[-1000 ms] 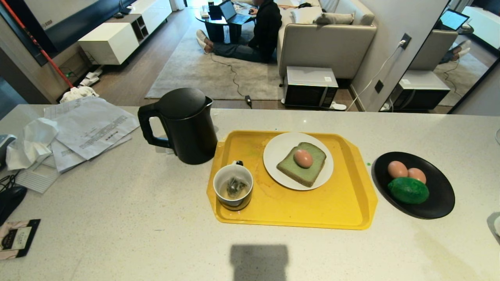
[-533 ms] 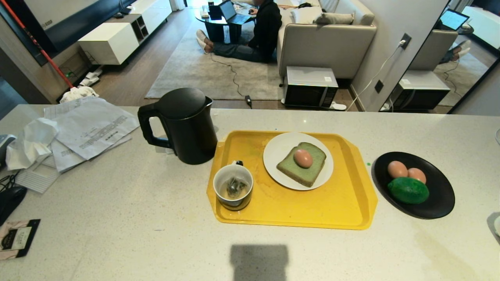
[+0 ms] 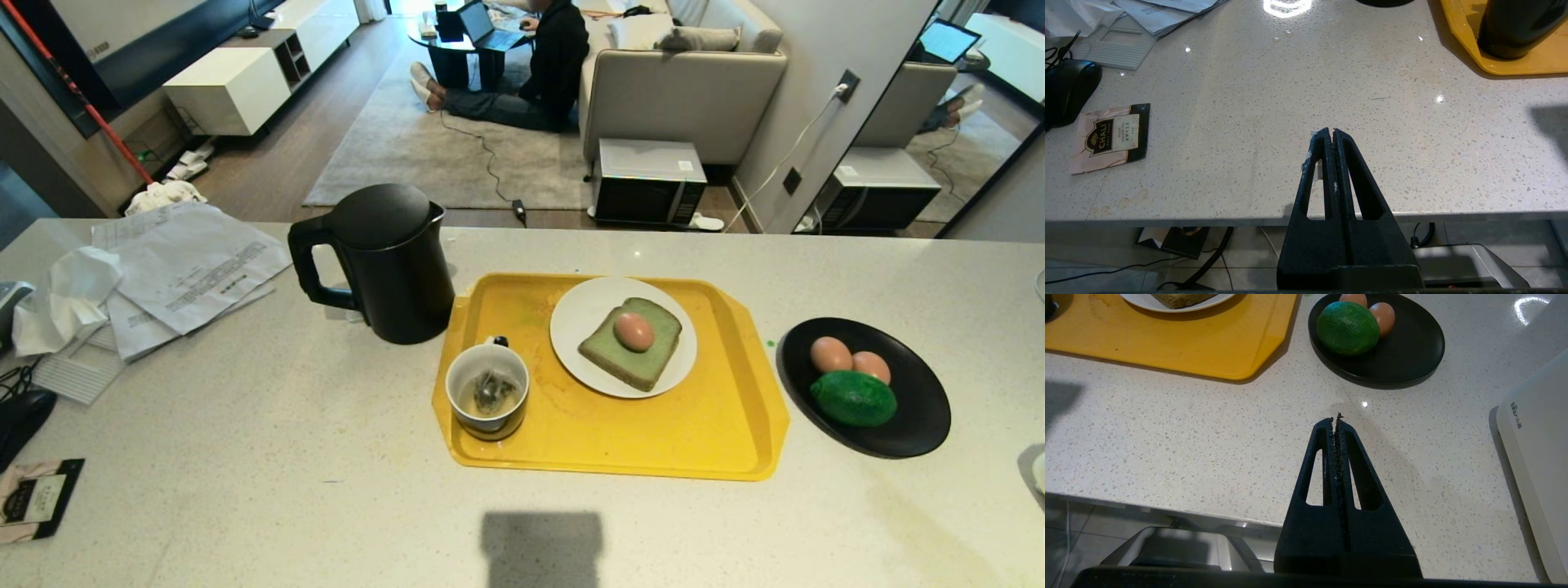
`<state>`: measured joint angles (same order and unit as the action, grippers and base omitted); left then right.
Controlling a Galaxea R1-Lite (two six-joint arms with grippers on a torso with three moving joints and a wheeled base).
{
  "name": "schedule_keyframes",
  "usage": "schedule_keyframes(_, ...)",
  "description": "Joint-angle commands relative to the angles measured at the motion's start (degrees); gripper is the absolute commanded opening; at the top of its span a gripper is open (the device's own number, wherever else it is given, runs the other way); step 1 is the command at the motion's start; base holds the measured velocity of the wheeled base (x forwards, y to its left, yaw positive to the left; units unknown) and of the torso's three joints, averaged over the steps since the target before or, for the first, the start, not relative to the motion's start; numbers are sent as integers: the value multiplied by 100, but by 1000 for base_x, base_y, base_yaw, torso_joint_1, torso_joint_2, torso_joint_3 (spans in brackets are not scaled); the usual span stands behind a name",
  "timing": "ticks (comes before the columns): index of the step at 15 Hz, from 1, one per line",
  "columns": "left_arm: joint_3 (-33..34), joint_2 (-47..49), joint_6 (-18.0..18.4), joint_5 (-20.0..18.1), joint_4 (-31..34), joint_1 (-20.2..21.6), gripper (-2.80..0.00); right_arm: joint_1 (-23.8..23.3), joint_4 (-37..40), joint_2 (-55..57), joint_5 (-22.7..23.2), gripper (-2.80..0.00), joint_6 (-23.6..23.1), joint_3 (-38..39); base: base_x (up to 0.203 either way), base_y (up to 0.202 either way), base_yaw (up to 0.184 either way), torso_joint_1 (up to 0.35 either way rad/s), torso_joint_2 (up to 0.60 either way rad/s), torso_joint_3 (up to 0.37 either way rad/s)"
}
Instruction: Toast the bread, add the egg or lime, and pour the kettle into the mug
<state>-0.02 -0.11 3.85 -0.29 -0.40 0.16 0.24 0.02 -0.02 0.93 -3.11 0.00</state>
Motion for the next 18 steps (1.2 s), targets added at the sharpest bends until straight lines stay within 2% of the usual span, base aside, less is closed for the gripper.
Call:
schedule_keyframes(1,2,2,1,3,-4,2,-280,2,2,2,4,-280,-6,9,0,0,0,0,0,0)
schedule_keyframes(18,2,2,0,-6,5,2,-280,2,-2,2,4,-280,-6,9,0,0,0,0,0,0)
